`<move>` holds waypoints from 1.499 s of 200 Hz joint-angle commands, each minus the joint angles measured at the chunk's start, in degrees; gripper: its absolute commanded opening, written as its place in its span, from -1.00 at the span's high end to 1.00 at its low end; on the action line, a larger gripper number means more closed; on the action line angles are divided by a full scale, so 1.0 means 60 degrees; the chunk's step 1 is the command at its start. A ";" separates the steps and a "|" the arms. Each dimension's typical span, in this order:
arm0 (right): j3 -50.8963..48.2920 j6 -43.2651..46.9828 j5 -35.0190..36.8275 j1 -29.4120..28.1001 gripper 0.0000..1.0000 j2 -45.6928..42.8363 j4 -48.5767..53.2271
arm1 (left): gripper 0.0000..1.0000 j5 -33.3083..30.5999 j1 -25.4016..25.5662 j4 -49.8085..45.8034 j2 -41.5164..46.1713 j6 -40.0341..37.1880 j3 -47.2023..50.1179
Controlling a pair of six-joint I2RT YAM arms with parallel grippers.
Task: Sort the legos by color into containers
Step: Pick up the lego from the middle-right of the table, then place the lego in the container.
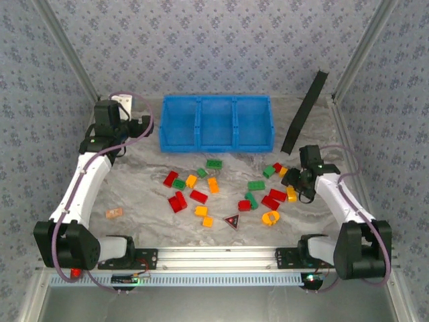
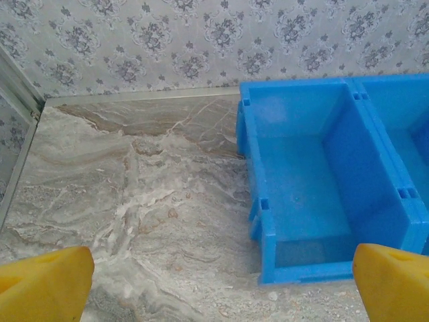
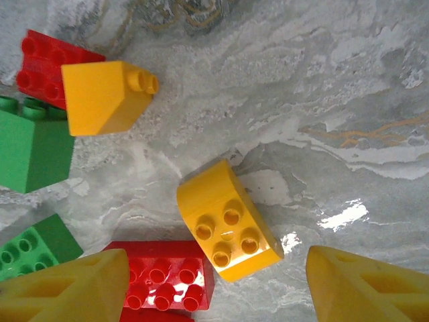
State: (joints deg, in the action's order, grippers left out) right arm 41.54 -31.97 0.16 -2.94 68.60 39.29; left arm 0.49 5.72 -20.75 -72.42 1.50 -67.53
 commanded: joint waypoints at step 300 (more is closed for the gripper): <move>0.6401 0.2310 0.1159 -0.1571 0.51 0.2189 0.2279 | -0.98 -0.1147 0.0015 -0.0562 0.0072 -0.0519 -0.0482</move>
State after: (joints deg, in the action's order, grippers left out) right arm 69.91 -23.73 3.09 -8.78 78.17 49.30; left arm -5.67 6.50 -26.83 -74.67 -2.09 -70.43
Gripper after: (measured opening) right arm 0.305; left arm 0.990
